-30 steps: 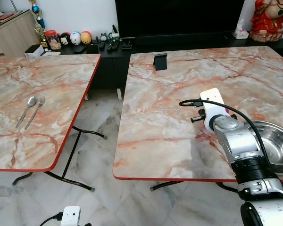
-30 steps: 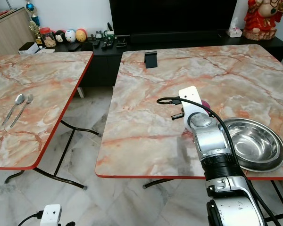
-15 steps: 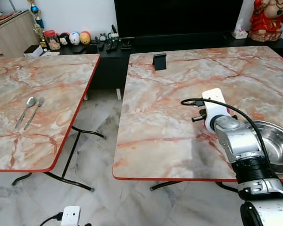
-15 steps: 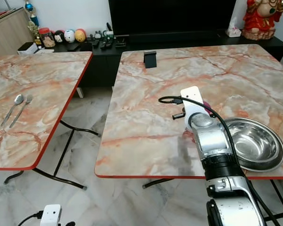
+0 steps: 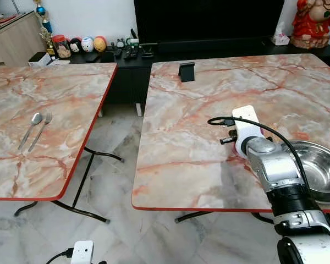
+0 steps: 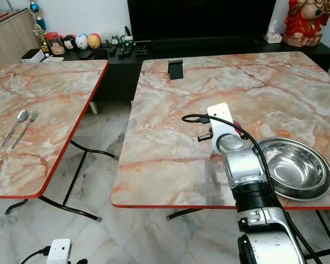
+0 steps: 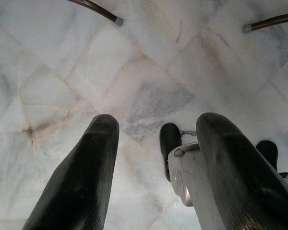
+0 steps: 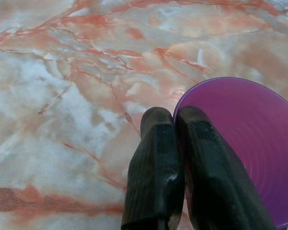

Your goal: Setting the table

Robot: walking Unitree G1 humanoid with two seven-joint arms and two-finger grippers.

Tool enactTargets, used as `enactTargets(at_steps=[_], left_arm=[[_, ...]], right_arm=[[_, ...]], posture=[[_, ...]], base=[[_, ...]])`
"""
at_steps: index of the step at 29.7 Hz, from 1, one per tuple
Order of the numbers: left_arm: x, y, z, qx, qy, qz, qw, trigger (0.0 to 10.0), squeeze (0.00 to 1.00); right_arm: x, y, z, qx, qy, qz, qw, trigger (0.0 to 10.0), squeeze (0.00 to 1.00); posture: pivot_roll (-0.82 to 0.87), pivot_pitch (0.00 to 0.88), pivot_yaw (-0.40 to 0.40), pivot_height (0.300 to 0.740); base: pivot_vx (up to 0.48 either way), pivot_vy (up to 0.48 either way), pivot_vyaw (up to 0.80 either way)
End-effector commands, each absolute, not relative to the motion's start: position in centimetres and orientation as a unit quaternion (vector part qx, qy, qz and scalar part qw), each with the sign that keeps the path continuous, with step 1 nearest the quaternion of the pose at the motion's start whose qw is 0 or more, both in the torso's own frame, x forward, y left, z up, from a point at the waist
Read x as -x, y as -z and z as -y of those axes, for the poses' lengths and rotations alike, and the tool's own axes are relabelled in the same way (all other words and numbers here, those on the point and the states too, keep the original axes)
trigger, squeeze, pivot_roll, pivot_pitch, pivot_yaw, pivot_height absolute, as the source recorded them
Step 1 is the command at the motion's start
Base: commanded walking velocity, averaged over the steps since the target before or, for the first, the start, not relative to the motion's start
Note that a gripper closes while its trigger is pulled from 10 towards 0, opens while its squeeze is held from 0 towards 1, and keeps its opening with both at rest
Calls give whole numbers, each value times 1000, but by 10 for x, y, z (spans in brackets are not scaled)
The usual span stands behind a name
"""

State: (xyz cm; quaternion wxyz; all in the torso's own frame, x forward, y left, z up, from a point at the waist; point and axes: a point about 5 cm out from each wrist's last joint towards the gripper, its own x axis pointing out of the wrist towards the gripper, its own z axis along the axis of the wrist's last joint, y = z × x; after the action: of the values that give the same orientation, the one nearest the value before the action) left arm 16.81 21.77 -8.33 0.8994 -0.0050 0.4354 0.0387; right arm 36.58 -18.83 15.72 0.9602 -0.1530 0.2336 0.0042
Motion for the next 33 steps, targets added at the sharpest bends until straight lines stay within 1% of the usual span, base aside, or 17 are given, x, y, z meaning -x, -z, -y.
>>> enactTargets(at_steps=[1,5,6,7,8,9,11,12,13,14,33], left_arm=[[-164,85,-221,7,-47,-445,894,10000,0],[-164,85,-221,7,-47,-445,894,10000,0],[-164,85,-221,7,-47,-445,894,10000,0],[-164,85,-221,7,-47,-445,894,10000,0],[-164,85,-221,7,-47,-445,894,10000,0],[-164,85,-221,6,-46,-445,894,10000,0],[-164,85,-222,5,-47,-445,894,10000,0],[-164,85,-222,5,-47,-445,894,10000,0],[-164,85,-222,4,-47,-445,894,10000,0],[-164,85,-222,4,-47,-445,894,10000,0],[-164,85,-222,5,-47,-445,894,10000,0]], right_arm=[[-365,-158,186,147,-5,-231,962,10000,0],[-365,-158,186,146,-5,-231,962,10000,0],[-365,-158,185,145,-5,-231,962,10000,20],[-365,-158,185,145,-5,-230,962,10000,184],[-365,-158,185,145,-5,-230,962,10000,184],[-366,-158,184,145,-6,-229,962,10000,1000],[-366,-159,184,145,-6,-228,963,10000,1000],[-366,-159,184,146,-4,-227,963,10000,863],[-366,-159,184,146,-4,-226,963,10000,220],[-366,-159,184,146,-3,-226,963,10000,0],[-370,-168,182,147,9,-195,970,10000,0]], posture=[[-161,0,80,740],[-161,0,80,740],[-161,0,80,740],[-161,0,80,740],[-161,0,80,740],[-158,0,81,740],[-158,0,81,740],[-156,0,81,740],[-156,0,81,740],[-156,0,82,740],[-155,0,82,740]], base=[[0,0,0],[0,0,0],[0,0,0],[0,0,0],[0,0,0],[0,0,0],[0,0,0],[0,0,0],[0,0,0],[0,0,0],[0,0,0]])
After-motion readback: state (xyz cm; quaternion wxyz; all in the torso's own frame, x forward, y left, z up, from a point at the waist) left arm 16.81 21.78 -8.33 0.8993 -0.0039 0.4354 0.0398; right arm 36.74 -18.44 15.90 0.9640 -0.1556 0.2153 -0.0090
